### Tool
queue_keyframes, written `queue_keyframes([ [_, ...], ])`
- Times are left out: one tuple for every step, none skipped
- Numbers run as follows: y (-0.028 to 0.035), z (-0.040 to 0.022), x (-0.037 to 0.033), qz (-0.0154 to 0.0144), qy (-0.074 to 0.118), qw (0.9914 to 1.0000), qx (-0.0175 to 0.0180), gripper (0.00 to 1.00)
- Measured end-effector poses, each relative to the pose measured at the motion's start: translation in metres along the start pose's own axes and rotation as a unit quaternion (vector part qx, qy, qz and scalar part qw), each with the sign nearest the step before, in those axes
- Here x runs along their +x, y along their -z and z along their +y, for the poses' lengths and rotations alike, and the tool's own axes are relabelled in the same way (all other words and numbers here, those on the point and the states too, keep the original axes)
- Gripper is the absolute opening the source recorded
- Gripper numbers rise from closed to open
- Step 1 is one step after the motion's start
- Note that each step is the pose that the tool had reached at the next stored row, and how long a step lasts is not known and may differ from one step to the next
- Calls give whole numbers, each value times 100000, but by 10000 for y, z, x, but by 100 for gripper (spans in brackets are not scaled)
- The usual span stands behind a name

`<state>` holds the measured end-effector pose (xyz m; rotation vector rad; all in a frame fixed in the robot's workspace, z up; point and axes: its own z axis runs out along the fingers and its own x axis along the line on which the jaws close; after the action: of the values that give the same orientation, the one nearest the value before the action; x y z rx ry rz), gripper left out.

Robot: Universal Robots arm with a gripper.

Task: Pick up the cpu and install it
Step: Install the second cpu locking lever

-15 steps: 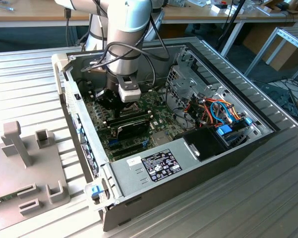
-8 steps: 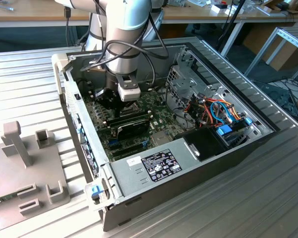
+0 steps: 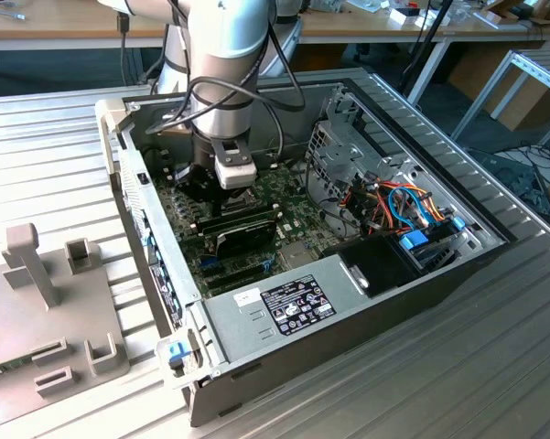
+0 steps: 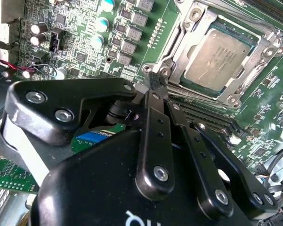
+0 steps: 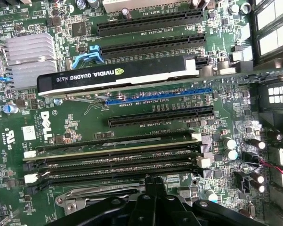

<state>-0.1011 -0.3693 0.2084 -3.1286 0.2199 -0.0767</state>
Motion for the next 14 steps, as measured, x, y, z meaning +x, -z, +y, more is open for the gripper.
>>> queue_keyframes([
  [-4,2,-14,299,-4,100000,42,11],
  [-5,4,-21,398,-4,99999,54,11],
  [-5,6,-23,412,5,99999,55,11],
  [-5,7,-25,430,5,99999,54,11],
  [-6,7,-28,463,-3,99999,61,11],
  [-9,8,-32,608,11,99998,82,11],
  [-12,9,-35,793,40,99997,99,11],
  [-13,10,-37,932,62,99996,113,11],
  [-14,10,-39,1056,76,99994,132,11],
  [-17,10,-42,1250,96,99992,161,11],
  [-21,11,-46,1468,120,99989,190,11],
  [-22,11,-48,1623,130,99987,212,11],
  [-23,10,-49,1782,144,99984,255,11],
  [-23,8,-49,1834,141,99983,283,11],
])
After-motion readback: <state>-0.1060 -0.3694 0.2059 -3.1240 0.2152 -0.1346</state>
